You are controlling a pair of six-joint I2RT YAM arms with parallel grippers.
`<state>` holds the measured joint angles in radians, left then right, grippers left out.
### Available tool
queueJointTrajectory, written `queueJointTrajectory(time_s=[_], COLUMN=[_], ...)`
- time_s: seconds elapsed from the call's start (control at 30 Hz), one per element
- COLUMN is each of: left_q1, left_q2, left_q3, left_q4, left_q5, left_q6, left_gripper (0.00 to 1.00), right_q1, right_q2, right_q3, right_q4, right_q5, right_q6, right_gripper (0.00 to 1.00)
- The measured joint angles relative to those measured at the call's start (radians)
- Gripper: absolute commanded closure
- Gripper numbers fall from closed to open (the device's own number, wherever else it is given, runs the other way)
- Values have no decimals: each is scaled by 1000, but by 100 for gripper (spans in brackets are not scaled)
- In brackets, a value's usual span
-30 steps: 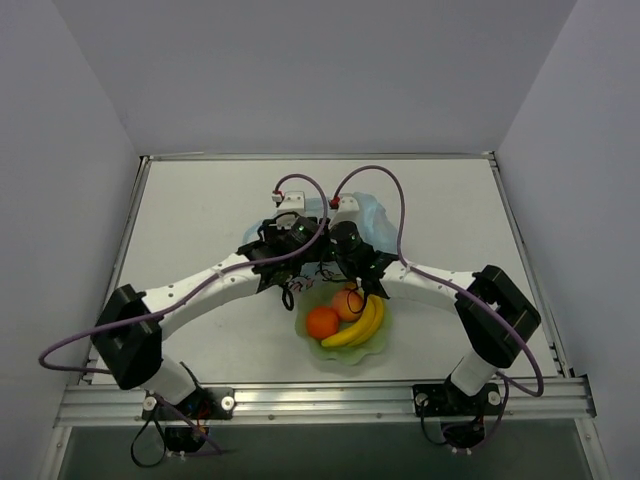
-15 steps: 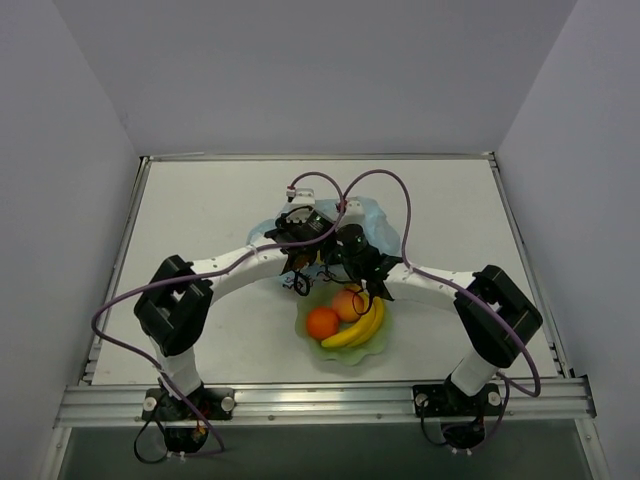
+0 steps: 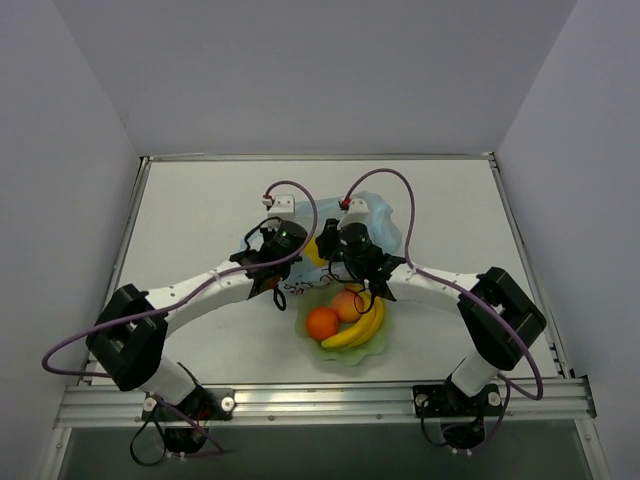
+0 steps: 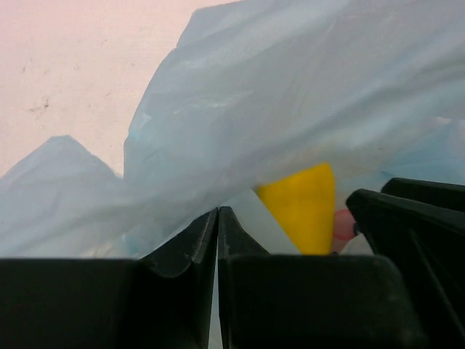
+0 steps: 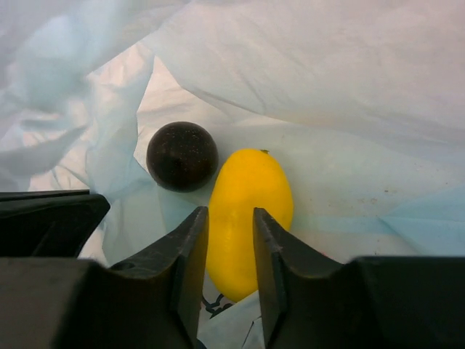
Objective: Take the fake fruits out of the plastic bag
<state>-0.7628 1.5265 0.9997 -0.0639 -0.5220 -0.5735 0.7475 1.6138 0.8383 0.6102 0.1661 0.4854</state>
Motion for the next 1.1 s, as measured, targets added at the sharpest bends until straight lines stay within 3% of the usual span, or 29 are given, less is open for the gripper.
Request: queueJointTrajectory(time_s=[0.27, 0.47, 0.57, 0.67, 0.87, 1.1], left_q1=[14, 51, 63, 63, 63, 63], left_q2=[-160, -267, -300, -307, -307, -291], left_q3=[-105, -253, -323, -370, -484, -517], left_q4=[109, 135, 135, 140, 179, 206], left_q5=[83, 111, 114, 122, 148, 138], left_q6=[16, 13, 7, -5, -36, -74], left_gripper=[98, 98, 98, 98, 98, 98], right_q1=[0, 6, 19, 36, 51, 64], right_q2=[-17, 23, 97, 150, 220, 285], right_q3=[0, 81, 182, 229, 233, 251], right_q4=[-2, -51, -89, -119, -185, -237], right_q5=[-36, -94, -105, -90, -49, -15], right_q6=[-35, -88, -124, -143, -158, -154], right_gripper=[53, 31, 30, 20, 16, 9])
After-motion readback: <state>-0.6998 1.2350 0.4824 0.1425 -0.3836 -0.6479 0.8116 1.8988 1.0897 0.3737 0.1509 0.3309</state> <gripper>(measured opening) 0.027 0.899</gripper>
